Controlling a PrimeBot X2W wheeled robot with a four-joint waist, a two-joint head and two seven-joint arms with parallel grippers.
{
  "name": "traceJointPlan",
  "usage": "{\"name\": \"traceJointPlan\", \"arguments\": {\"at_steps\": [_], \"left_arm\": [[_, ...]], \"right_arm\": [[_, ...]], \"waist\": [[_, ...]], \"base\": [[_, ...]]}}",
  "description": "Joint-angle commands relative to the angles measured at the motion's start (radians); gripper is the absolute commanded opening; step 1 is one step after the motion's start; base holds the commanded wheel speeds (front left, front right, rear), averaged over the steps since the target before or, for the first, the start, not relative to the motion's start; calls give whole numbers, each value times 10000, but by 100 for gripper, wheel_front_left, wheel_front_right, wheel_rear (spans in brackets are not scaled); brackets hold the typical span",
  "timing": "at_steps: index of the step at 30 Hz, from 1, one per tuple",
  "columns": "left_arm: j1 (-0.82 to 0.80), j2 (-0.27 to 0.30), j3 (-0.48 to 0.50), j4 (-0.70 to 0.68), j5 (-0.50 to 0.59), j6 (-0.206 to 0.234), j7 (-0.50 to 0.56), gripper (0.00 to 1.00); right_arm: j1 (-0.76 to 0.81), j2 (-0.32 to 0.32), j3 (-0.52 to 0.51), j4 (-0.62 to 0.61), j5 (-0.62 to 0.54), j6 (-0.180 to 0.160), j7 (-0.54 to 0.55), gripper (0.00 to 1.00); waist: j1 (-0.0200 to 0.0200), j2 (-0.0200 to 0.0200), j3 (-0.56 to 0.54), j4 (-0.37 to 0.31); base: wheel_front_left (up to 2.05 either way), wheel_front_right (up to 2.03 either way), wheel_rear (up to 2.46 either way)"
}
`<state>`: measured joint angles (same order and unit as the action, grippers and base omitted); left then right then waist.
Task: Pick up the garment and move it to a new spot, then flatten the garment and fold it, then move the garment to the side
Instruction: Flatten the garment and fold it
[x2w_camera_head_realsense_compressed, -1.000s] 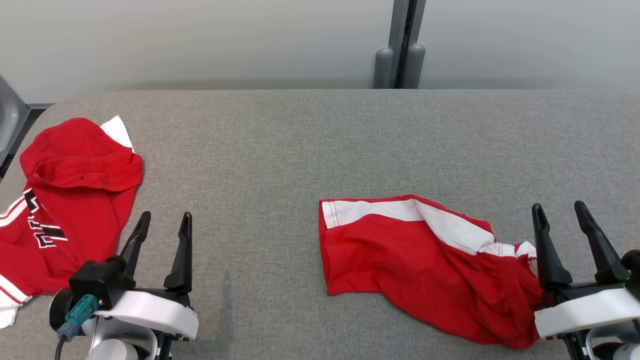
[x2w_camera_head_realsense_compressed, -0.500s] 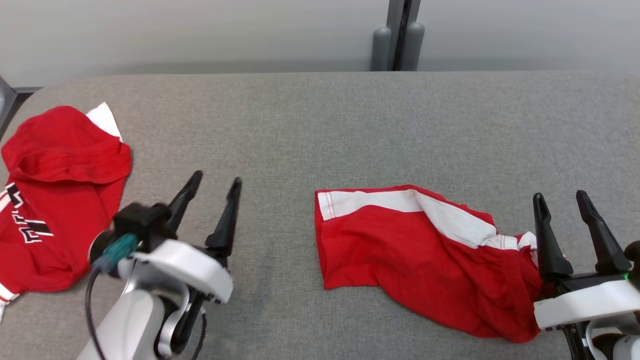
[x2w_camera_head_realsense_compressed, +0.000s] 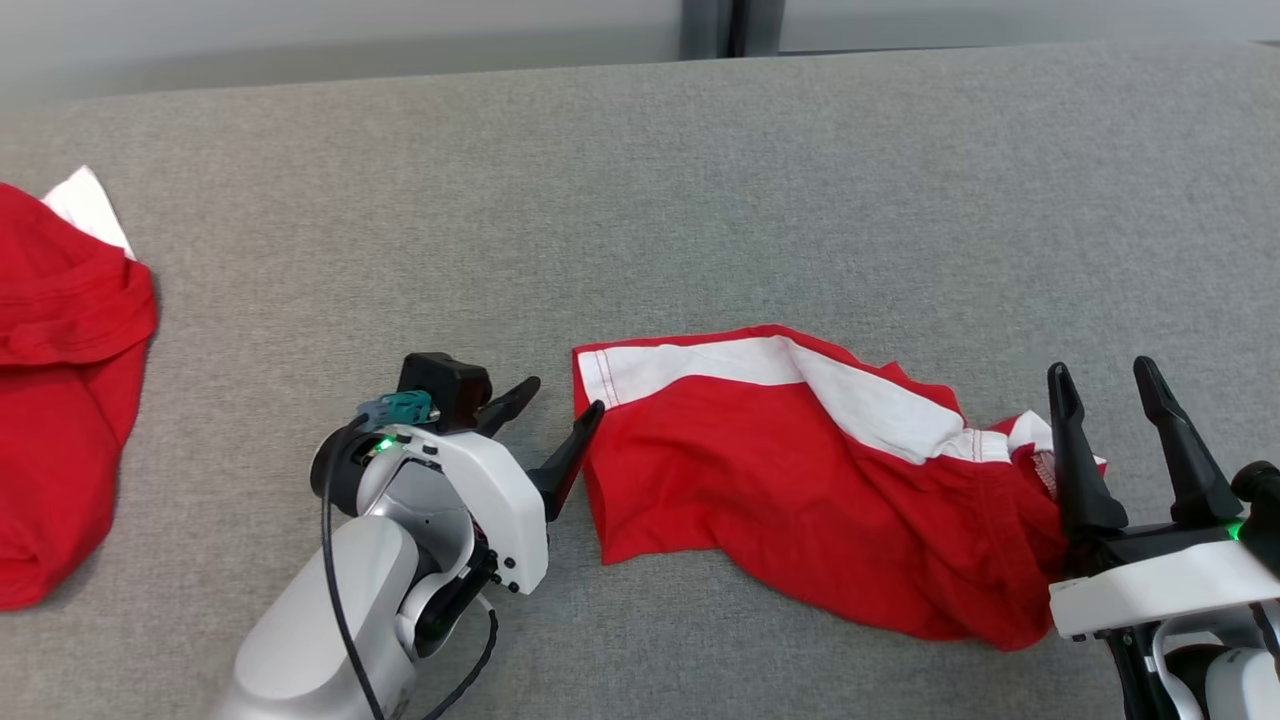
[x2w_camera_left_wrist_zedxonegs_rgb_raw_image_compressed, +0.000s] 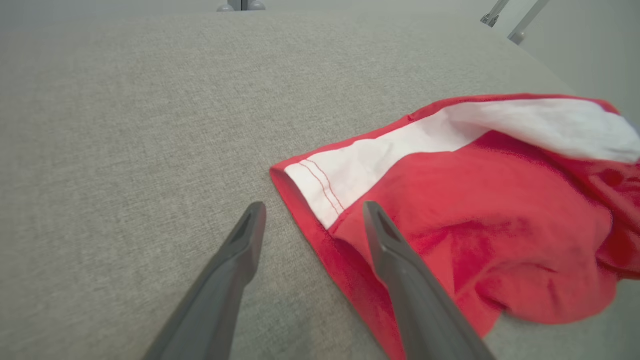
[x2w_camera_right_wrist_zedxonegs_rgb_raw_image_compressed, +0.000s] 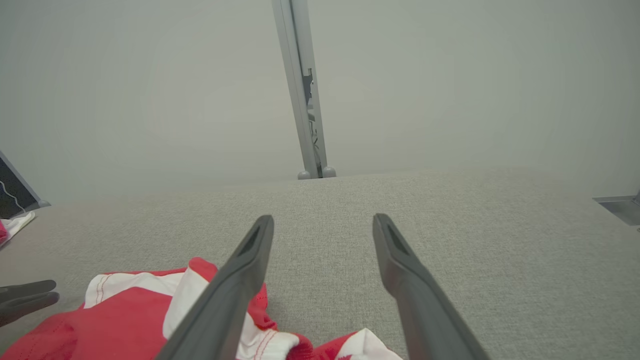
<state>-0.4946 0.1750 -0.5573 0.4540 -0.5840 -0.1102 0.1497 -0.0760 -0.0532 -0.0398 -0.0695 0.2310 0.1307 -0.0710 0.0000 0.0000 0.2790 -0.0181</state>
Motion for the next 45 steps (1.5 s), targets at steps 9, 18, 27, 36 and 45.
{"name": "traceJointPlan", "arguments": {"at_steps": [9,18,27,36,45], "left_arm": [[-890,-101,-584,1130,-428,-218,-233,100],[-1295,43,-1267,1333,-877,-205,-778,0],[-1316,319,-1573,1267,-934,-206,-1249,0],[-1232,377,-1702,1272,-928,-187,-1410,0],[-1333,270,-1819,1346,-866,-156,-1561,0]], "right_arm": [[-197,4,115,244,183,3,-209,100],[-230,8,101,454,303,3,-252,100],[50,8,537,450,349,3,153,100],[295,1,1396,575,747,3,1462,100],[258,2,1401,668,1269,3,2038,100]], "waist": [[0,0,276,-367],[0,0,312,-506],[0,0,225,-433],[0,0,232,-244],[0,0,295,-144]], "base": [[0,0,0],[0,0,0],[0,0,0],[0,0,0],[0,0,0]]}}
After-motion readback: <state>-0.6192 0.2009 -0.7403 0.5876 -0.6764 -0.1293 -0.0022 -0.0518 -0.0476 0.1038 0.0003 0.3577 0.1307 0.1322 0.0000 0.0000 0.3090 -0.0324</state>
